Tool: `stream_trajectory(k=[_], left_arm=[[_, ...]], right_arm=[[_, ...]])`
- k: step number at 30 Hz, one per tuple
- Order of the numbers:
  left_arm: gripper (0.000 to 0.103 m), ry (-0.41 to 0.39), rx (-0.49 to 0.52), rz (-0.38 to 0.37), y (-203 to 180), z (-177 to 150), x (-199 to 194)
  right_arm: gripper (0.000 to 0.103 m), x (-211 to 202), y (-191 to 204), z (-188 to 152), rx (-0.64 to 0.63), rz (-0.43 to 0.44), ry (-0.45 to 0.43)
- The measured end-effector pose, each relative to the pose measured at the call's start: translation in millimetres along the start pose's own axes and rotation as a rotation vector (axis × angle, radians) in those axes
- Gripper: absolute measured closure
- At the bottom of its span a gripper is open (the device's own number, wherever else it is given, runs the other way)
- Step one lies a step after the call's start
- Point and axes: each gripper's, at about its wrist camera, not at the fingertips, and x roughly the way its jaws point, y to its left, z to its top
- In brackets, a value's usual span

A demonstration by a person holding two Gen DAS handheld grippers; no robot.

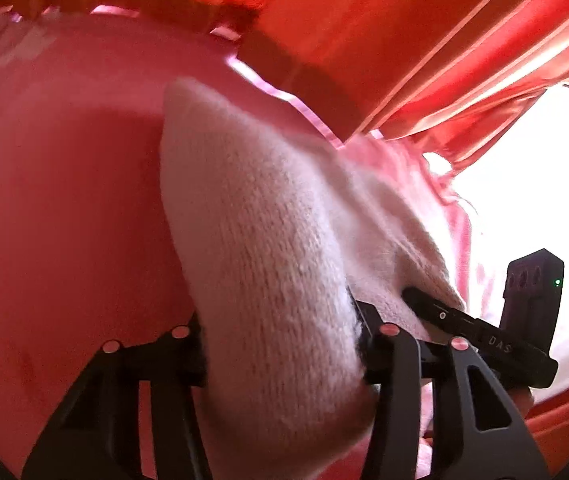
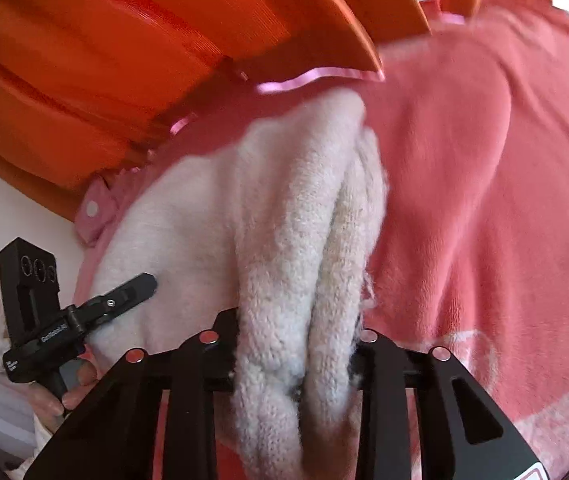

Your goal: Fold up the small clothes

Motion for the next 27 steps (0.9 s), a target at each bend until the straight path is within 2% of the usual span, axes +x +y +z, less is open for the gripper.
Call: stream_trajectory(k=[5,11,13,15,17,19,20,21,22,23,25,26,27], left_arm=[[0.058,-0.092,0.094,-0.097,-45.0,22.2,-57.2],[0.058,-0.349,0.276,-0.175,-96.9,48.2,-176.2],[0.057,-0.451,0.328,-0.186,-105.2,57.6,-219.4],[0.055,-0.511,0.352,-0.175,-103.8,65.6,-240.4],[0.051,-0.554,0.353,-0.143,-90.6,70.8,-254.3],[0.041,-0.564,0.313,-0.081,-62.5,80.6,-245.9],[0.038,-0.547,0.275,-0.043,-40.1,85.1,-230.6],[0.027,-0.514,0.241,-0.005,-18.3,87.7,-211.2],[0.020,-0.481,0.205,0.042,1.9,88.4,-192.3],[0.020,-0.425,0.133,0.153,37.9,83.8,-159.6],[0.024,-0.343,0.038,0.285,82.3,70.7,-121.6],[0.024,-0.316,-0.003,0.307,100.7,62.1,-107.7],[0.024,-0.298,-0.046,0.296,120.3,49.9,-98.3]], right_arm=[[0.076,-77.0,51.8,16.6,-0.086,0.010,-0.186],[0.076,-167.7,136.6,36.7,-0.255,0.074,-0.448],[0.076,-186.0,165.9,43.4,-0.307,0.108,-0.523],[0.075,-187.6,190.7,51.4,-0.339,0.144,-0.571],[0.073,-170.0,201.1,59.4,-0.332,0.166,-0.563],[0.069,-130.5,199.8,70.2,-0.308,0.157,-0.512],[0.063,-96.6,194.9,74.3,-0.290,0.138,-0.464],[0.059,-63.7,187.2,76.4,-0.280,0.115,-0.411],[0.057,-27.6,177.1,75.1,-0.267,0.079,-0.349],[0.057,10.8,163.9,69.1,-0.241,0.023,-0.274],[0.057,77.4,135.2,49.5,-0.180,-0.111,-0.144],[0.057,95.1,123.9,40.1,-0.150,-0.120,-0.113],[0.056,106.8,115.7,33.4,-0.125,-0.096,-0.095]])
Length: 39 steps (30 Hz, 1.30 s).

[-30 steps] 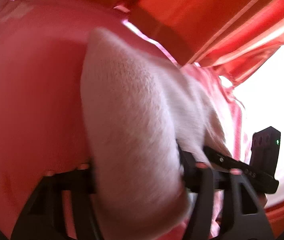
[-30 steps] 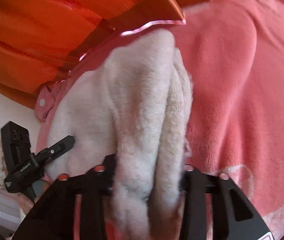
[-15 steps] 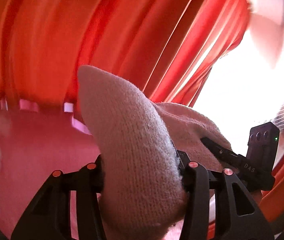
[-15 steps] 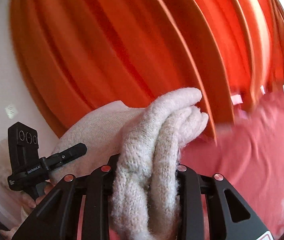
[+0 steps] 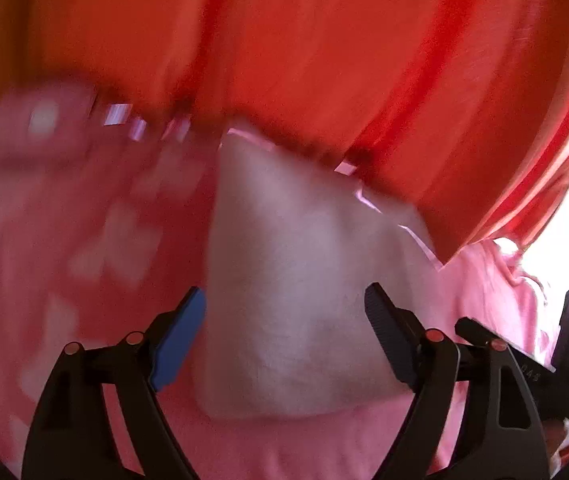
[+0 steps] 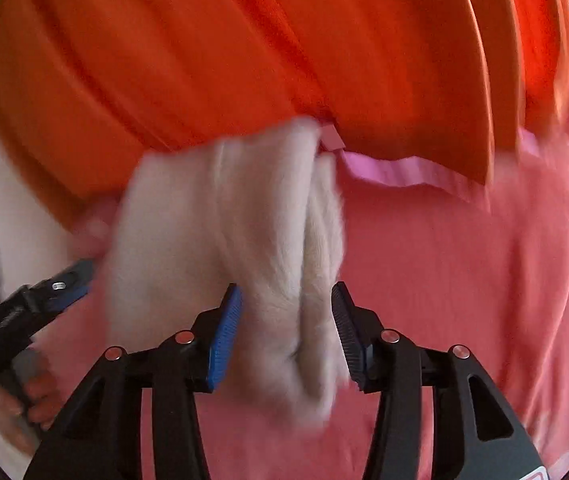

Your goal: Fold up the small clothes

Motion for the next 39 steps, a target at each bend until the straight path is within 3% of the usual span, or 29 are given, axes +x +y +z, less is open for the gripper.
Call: stream_trajectory(k=[3,5,6,8,10,13,15,16,17,19,20,22,23,25,26,29,32,34,37,39], left_arm=[[0.023,0.015,-0.079,-0.020,17.6,-13.6,17.1],[0.019,0.030,-0.093,-0.019,21.9,-16.2,24.5],[0.012,0.033,-0.098,-0.020,21.9,-14.0,30.9],[0.011,0.034,-0.104,-0.008,21.6,-12.3,44.7],[0.011,0.077,-0.108,0.013,24.1,-14.8,58.6],[0.011,0.127,-0.108,0.021,25.5,-20.2,77.8],[0.016,0.138,-0.113,-0.008,26.1,-22.1,80.5],[0.023,0.140,-0.116,-0.022,26.2,-20.9,80.0],[0.029,0.132,-0.113,-0.023,26.1,-19.0,77.8],[0.047,0.084,-0.096,-0.036,21.6,-13.4,63.0],[0.048,0.063,-0.087,-0.051,19.4,-10.2,56.5],[0.048,0.008,-0.063,-0.055,16.0,-5.3,43.9],[0.047,0.011,-0.051,-0.048,16.3,-6.1,45.8],[0.044,0.091,-0.031,0.017,19.0,-12.3,67.5],[0.041,0.111,-0.023,0.043,20.1,-15.3,74.7],[0.041,0.076,0.023,0.076,9.9,-17.9,65.9],[0.042,0.005,0.092,0.143,-2.7,-23.6,42.7],[0.041,-0.004,0.147,0.194,-12.7,-35.1,32.0],[0.034,-0.009,0.173,0.225,-22.5,-48.2,22.5],[0.034,0.009,0.164,0.216,-26.8,-55.1,23.0]], right_arm=[[0.056,20.8,-4.0,0.5,0.028,0.014,0.034],[0.035,27.6,1.0,12.0,-0.007,-0.001,0.009],[0.031,31.9,-0.5,15.4,-0.011,-0.010,-0.009],[0.029,45.4,-4.3,17.8,0.008,-0.040,-0.001],[0.029,70.0,-14.2,16.8,0.042,-0.048,0.059],[0.029,89.5,-28.0,15.2,0.070,0.014,0.137],[0.032,96.5,-27.2,13.5,0.076,0.044,0.156],[0.048,101.2,-25.2,14.4,0.073,0.050,0.157],[0.062,98.0,-20.2,16.9,0.054,0.048,0.135],[0.071,76.7,-3.3,22.7,-0.010,0.030,0.061],[0.073,56.2,7.7,25.7,-0.055,0.046,-0.006],[0.073,41.5,15.7,27.9,-0.086,0.064,-0.061],[0.073,45.7,14.0,26.8,-0.088,0.056,-0.049],[0.069,77.9,2.1,20.0,-0.081,-0.011,0.087],[0.061,97.2,-6.7,12.5,-0.064,-0.040,0.167],[0.060,76.5,-5.7,19.4,-0.064,-0.042,0.122],[0.059,30.3,0.8,17.5,-0.081,-0.121,-0.014],[0.059,4.9,9.9,3.3,-0.133,-0.176,-0.058],[0.059,-1.3,23.0,-10.5,-0.160,-0.143,-0.053],[0.060,15.1,27.5,-21.7,-0.188,-0.155,0.013]])
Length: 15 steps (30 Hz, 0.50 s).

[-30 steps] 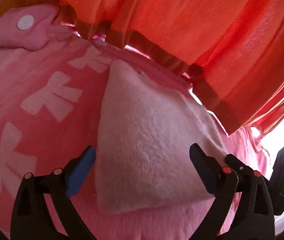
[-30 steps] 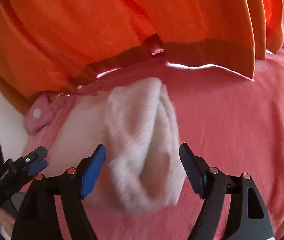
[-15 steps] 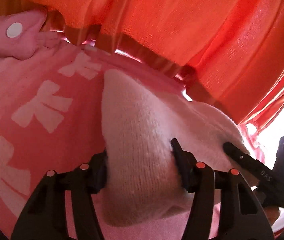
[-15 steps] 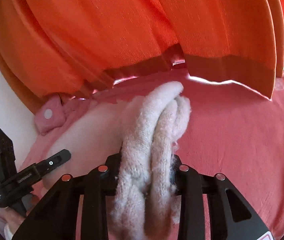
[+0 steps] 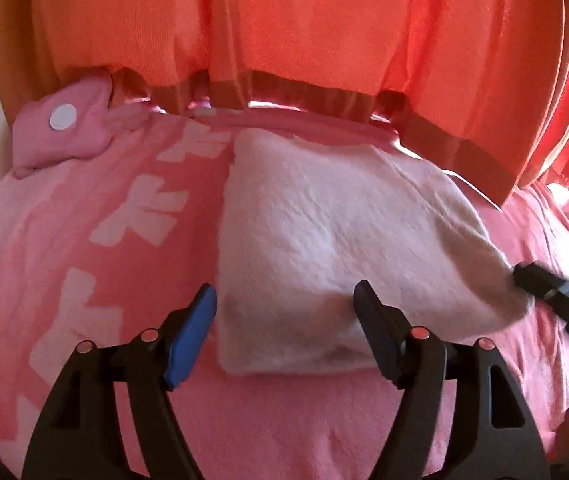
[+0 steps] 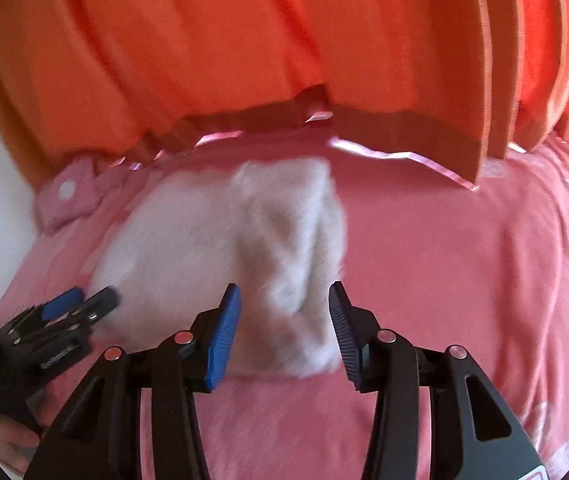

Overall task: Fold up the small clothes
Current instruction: 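Release the folded sweater with the right gripper and pull both grippers back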

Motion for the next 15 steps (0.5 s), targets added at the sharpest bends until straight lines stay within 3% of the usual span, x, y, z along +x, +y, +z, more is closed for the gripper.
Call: stream_trajectory(k=[3,4,6,9,12,15], left_arm=[[0.030,0.033,0.022,0.074,-3.2,-11.3,8.0],[0.029,0.062,0.022,0.090,-1.5,-15.2,14.5],[0.028,0.113,-0.016,0.085,7.3,-22.0,27.5],[0.027,0.095,-0.032,0.073,11.1,-22.6,23.7],[0.025,0.076,-0.032,0.082,8.5,-32.3,7.8],[0.020,0.089,-0.051,0.074,4.3,-51.2,-0.3]], right_arm=[[0.060,45.7,0.2,-20.6,-0.061,-0.140,0.165],[0.054,46.9,0.1,-20.8,-0.060,-0.141,0.161],[0.054,44.1,-5.8,-19.7,-0.031,-0.105,0.164],[0.056,27.7,-14.5,-18.7,0.057,-0.037,0.135],[0.055,-1.1,-12.3,-32.1,0.066,-0.073,0.054],[0.051,-7.2,-6.6,-54.5,0.048,-0.146,0.046]])
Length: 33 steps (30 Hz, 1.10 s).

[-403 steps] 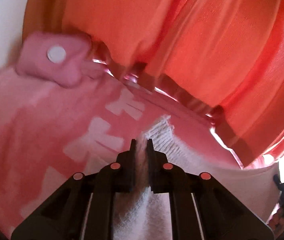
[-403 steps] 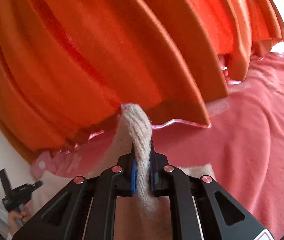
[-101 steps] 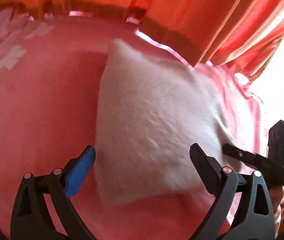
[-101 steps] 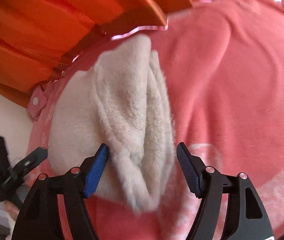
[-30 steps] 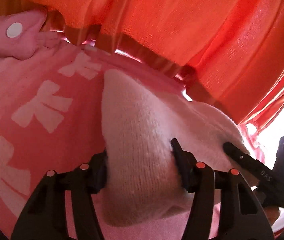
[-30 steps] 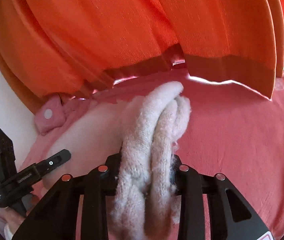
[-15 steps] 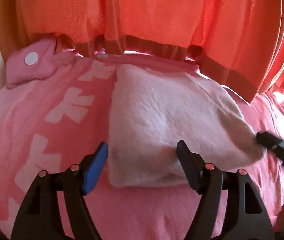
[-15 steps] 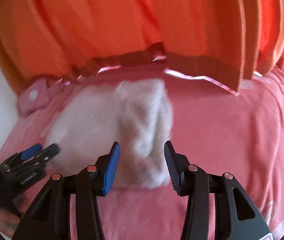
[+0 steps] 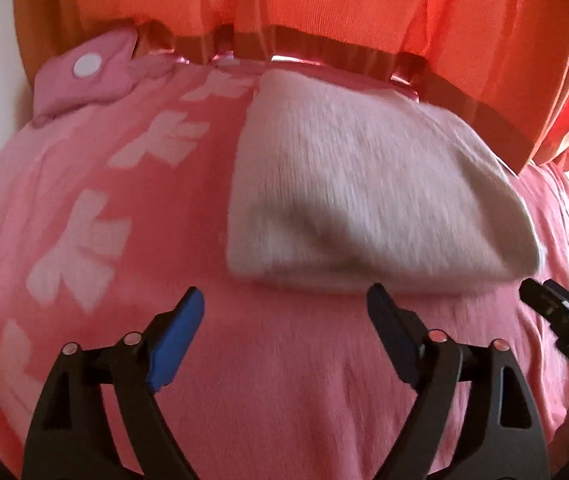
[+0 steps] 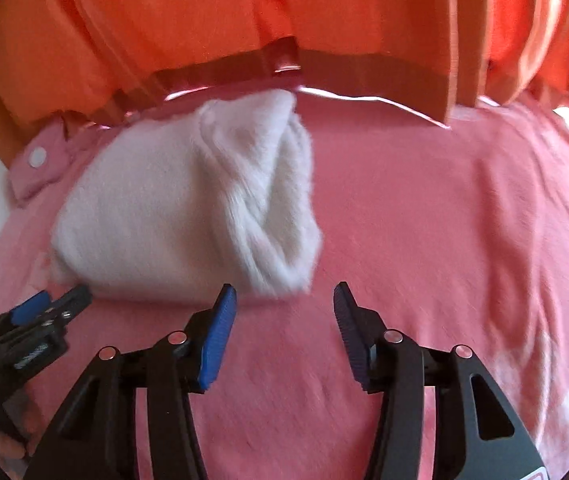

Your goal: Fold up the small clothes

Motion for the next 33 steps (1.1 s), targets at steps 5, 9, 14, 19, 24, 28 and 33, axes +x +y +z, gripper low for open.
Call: stream_trajectory(k=[5,9,14,19,24,28,33], left_arm=[[0.014,-0.015,0.060,0.074,-15.4,-30.3,-3.9],[0.014,-0.017,0.071,0.097,-18.1,-43.4,-0.9],[0.014,-0.046,0.076,0.106,-19.2,-50.3,-2.7],[0.014,-0.066,0.074,0.104,-20.6,-54.3,-4.5],[0.014,-0.072,0.082,0.112,-22.1,-55.9,-5.1],[0.014,-0.070,0.075,0.111,-21.3,-54.9,-4.5],[0.014,-0.074,0.079,0.131,-22.3,-55.3,-4.5]], right_arm=[[0.037,-0.6,12.0,-24.1,-0.042,-0.071,-0.028],[0.030,1.3,16.2,-39.0,-0.035,-0.097,-0.058],[0.030,7.3,18.0,-54.2,-0.017,-0.079,-0.032],[0.027,6.3,27.5,-59.9,-0.042,-0.101,-0.061],[0.026,6.9,30.6,-60.8,-0.040,-0.104,-0.076],[0.026,6.9,31.3,-61.4,-0.032,-0.104,-0.080],[0.026,6.4,32.8,-61.8,-0.038,-0.115,-0.085]])
